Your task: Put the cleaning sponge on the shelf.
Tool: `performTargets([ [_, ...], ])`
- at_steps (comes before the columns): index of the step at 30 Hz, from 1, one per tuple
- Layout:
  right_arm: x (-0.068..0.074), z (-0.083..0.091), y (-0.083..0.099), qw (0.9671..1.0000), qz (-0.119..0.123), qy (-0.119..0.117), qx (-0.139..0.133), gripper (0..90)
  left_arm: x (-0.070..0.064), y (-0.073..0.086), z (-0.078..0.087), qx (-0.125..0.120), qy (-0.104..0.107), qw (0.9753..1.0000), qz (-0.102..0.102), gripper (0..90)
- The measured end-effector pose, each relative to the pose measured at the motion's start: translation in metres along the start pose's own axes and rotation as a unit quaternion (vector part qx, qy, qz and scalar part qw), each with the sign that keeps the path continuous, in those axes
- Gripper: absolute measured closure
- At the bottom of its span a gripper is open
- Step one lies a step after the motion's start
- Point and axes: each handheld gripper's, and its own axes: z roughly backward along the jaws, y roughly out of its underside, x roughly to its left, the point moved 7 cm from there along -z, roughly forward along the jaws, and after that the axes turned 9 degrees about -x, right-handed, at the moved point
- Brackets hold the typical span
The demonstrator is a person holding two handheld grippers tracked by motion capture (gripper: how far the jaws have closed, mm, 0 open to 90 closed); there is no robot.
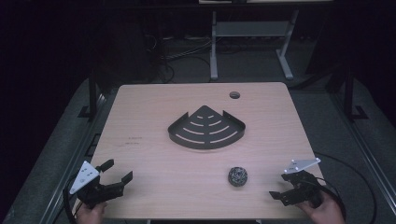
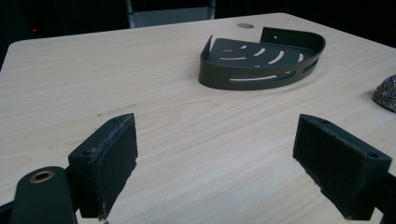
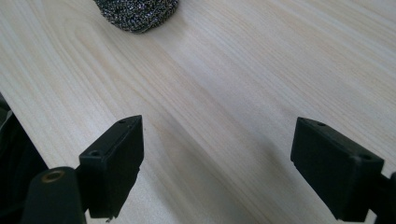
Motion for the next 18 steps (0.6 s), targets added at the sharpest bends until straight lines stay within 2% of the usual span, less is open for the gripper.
performTargets([
  [7, 0.006, -0.001, -0.004, 0.9999, 0.009, -0.009, 0.003, 16.1, -0.002, 0.0, -0.001, -0.002, 0.005, 1.0, 0.001, 13.1],
  [11, 0.011, -0.003, -0.008, 0.9995, 0.028, -0.006, 0.013, 16.1, -0.003, -0.001, -0.002, -0.001, 0.005, 1.0, -0.005, 13.1],
  [13, 0.015, -0.003, -0.012, 0.9993, 0.033, -0.013, 0.009, 16.1, -0.003, -0.001, -0.002, -0.002, 0.007, 1.0, -0.004, 13.1],
  [16, 0.019, -0.004, -0.016, 0.9992, 0.032, -0.023, 0.005, 16.1, -0.001, -0.001, -0.003, -0.005, -0.005, 1.0, -0.007, 13.1],
  [18, 0.021, -0.006, -0.019, 0.999, 0.036, -0.027, 0.006, 16.1, -0.001, -0.002, -0.003, -0.006, -0.001, 1.0, -0.003, 13.1],
])
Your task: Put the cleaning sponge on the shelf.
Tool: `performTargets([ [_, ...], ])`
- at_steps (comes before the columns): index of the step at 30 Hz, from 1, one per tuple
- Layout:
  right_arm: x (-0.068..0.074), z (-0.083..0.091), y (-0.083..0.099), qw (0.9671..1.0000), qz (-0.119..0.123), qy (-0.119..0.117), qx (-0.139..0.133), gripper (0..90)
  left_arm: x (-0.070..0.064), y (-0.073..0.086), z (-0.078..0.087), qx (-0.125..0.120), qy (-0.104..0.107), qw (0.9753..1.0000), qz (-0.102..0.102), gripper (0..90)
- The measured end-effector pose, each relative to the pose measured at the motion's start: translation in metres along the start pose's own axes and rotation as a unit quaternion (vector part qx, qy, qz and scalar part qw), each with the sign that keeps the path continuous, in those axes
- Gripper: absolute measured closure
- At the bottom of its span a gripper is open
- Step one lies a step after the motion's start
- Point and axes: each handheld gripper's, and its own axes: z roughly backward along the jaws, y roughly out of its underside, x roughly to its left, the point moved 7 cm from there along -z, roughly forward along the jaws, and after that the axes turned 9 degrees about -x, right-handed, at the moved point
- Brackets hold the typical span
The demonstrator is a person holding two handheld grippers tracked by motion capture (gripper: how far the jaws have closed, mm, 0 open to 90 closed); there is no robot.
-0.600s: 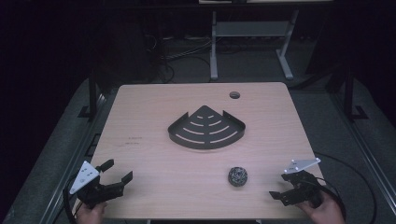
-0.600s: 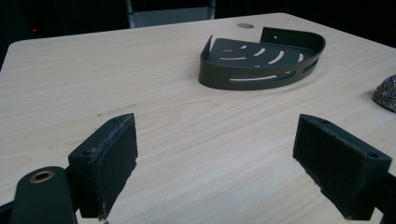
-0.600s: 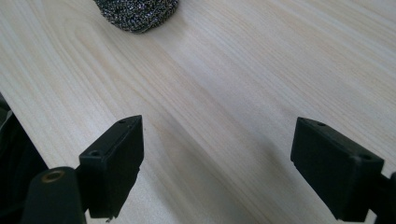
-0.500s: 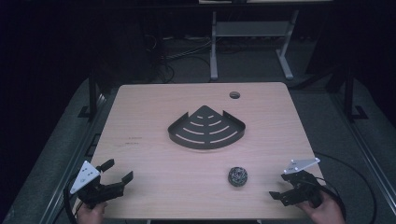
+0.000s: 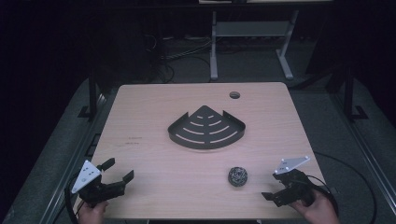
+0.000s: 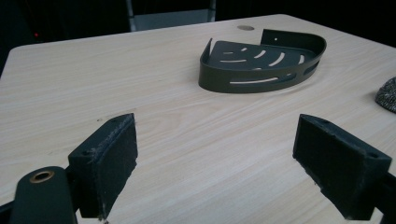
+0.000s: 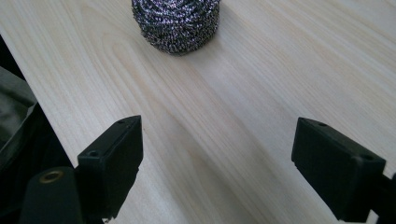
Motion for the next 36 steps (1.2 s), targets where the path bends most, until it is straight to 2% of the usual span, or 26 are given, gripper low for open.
performTargets([
  [2, 0.001, -0.001, -0.002, 1.0, 0.002, -0.002, 0.0, 16.1, 0.0, 0.0, -0.001, 0.0, 0.002, 1.0, 0.004, 13.1],
  [8, 0.008, -0.005, -0.01, 0.9999, 0.013, -0.009, 0.006, 15.9, -0.001, 0.0, -0.001, 0.003, 0.001, 1.0, -0.003, 13.1],
  [11, 0.012, -0.01, -0.015, 0.9995, 0.026, -0.004, 0.015, 15.9, 0.001, -0.001, -0.001, 0.0, -0.002, 1.0, 0.001, 13.1],
  [13, 0.014, -0.014, -0.019, 0.9994, 0.029, -0.01, 0.019, 15.9, 0.001, -0.001, 0.0, -0.001, -0.004, 1.0, 0.004, 13.1],
  [16, 0.017, -0.017, -0.024, 0.9991, 0.035, -0.011, 0.019, 15.8, 0.002, -0.001, 0.0, 0.003, -0.005, 1.0, -0.001, 13.1],
  [27, 0.027, -0.028, -0.044, 0.998, 0.054, -0.028, 0.015, 14.8, 0.002, 0.0, -0.001, 0.005, -0.007, 1.0, 0.002, 13.1],
  [36, 0.034, -0.037, -0.057, 0.9966, 0.067, -0.04, 0.023, 14.7, 0.001, 0.0, -0.002, 0.005, -0.006, 1.0, 0.001, 13.1],
])
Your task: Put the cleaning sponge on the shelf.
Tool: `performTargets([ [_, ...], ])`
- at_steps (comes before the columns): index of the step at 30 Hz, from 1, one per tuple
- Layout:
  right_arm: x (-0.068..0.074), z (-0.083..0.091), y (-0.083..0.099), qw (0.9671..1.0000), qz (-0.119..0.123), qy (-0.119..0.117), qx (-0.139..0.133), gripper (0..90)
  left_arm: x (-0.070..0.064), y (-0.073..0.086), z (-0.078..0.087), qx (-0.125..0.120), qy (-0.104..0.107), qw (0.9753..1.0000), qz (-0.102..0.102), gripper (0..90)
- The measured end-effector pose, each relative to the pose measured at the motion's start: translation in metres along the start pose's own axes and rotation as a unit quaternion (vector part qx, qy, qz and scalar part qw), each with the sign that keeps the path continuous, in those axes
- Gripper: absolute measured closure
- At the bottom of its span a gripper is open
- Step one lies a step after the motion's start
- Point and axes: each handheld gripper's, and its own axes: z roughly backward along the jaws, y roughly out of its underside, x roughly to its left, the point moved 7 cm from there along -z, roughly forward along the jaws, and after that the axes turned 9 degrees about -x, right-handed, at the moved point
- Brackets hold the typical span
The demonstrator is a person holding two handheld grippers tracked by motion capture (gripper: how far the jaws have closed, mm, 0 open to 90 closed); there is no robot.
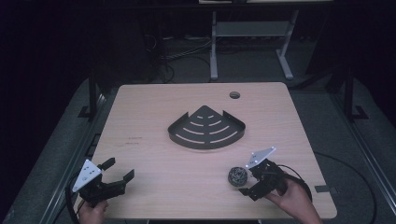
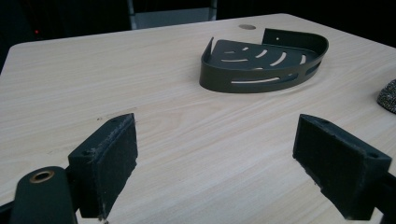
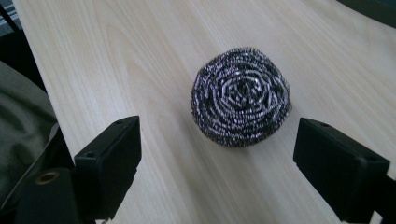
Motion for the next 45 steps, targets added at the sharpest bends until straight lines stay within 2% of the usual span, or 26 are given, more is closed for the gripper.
performTargets([
  [12, -0.002, -0.01, -0.005, 0.9998, 0.01, -0.005, 0.015, 14.8, -0.002, -0.001, 0.0, -0.002, 0.005, 1.0, 0.0, 13.1],
  [21, -0.007, -0.016, -0.01, 0.9995, 0.018, -0.003, 0.025, 14.7, 0.001, -0.001, 0.001, -0.003, 0.0, 1.0, 0.003, 13.1],
  [29, -0.01, -0.022, -0.012, 0.9993, 0.017, -0.008, 0.033, 14.7, 0.001, 0.0, 0.001, -0.002, 0.0, 1.0, 0.003, 13.1],
  [39, -0.015, -0.035, -0.014, 0.9981, 0.021, -0.006, 0.058, 14.9, 0.004, -0.001, 0.002, -0.004, -0.003, 1.0, 0.006, 13.1],
  [45, -0.015, -0.039, -0.017, 0.9976, 0.029, -0.008, 0.062, 18.2, 0.004, -0.001, 0.002, -0.004, -0.004, 1.0, 0.007, 13.1],
])
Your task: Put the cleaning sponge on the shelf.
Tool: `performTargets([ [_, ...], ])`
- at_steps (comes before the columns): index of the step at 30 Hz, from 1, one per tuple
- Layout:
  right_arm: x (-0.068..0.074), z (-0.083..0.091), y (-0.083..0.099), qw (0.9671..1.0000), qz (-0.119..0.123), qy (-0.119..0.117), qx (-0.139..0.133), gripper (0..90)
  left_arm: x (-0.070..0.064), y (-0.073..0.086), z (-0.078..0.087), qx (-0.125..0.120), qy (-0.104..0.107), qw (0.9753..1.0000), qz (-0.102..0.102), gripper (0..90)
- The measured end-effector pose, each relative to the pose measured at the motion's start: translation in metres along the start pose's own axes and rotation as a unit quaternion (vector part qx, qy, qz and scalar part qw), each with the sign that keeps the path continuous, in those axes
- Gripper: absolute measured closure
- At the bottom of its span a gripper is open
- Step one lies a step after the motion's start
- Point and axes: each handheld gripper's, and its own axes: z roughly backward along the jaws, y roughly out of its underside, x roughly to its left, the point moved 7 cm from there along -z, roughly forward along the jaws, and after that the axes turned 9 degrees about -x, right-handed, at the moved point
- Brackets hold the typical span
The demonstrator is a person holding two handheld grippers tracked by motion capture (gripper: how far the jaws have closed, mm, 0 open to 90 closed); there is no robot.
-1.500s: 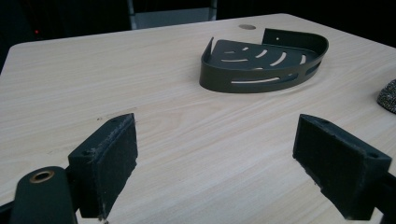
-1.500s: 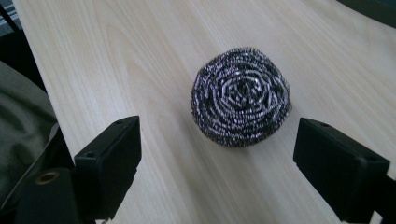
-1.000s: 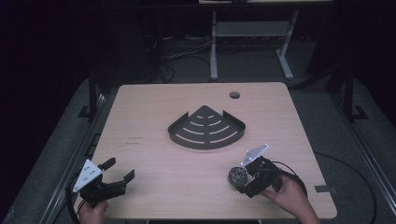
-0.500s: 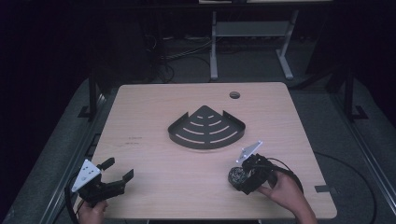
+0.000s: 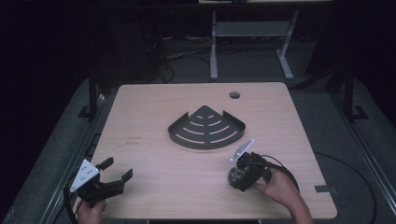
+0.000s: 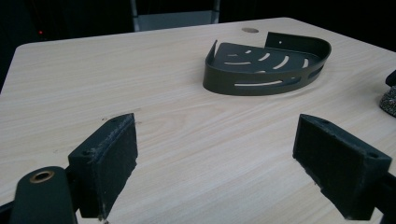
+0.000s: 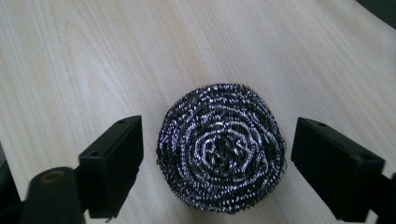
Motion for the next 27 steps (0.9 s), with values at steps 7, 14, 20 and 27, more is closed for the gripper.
performTargets([
  [7, 0.0, -0.0041, -0.0036, 0.9999, 0.012, 0.003, 0.011, 22.7, -0.0003, 0.0, 0.0, 0.0, 0.001, 1.0, 0.0, 13.1],
  [14, 0.0001, -0.0076, -0.002, 0.9996, 0.017, 0.0, 0.023, 27.7, 0.0001, -0.0008, 0.0005, -0.003, 0.0, 1.0, -0.001, 13.1],
  [20, 0.0004, -0.0079, -0.0012, 0.9995, 0.018, -0.002, 0.026, 31.1, 0.0002, -0.001, 0.0007, -0.004, 0.0, 1.0, -0.001, 13.1],
  [27, 0.0009, -0.0081, -0.0013, 0.9995, 0.018, -0.005, 0.027, 32.2, 0.001, -0.0009, 0.0013, -0.003, -0.001, 1.0, -0.001, 13.1],
])
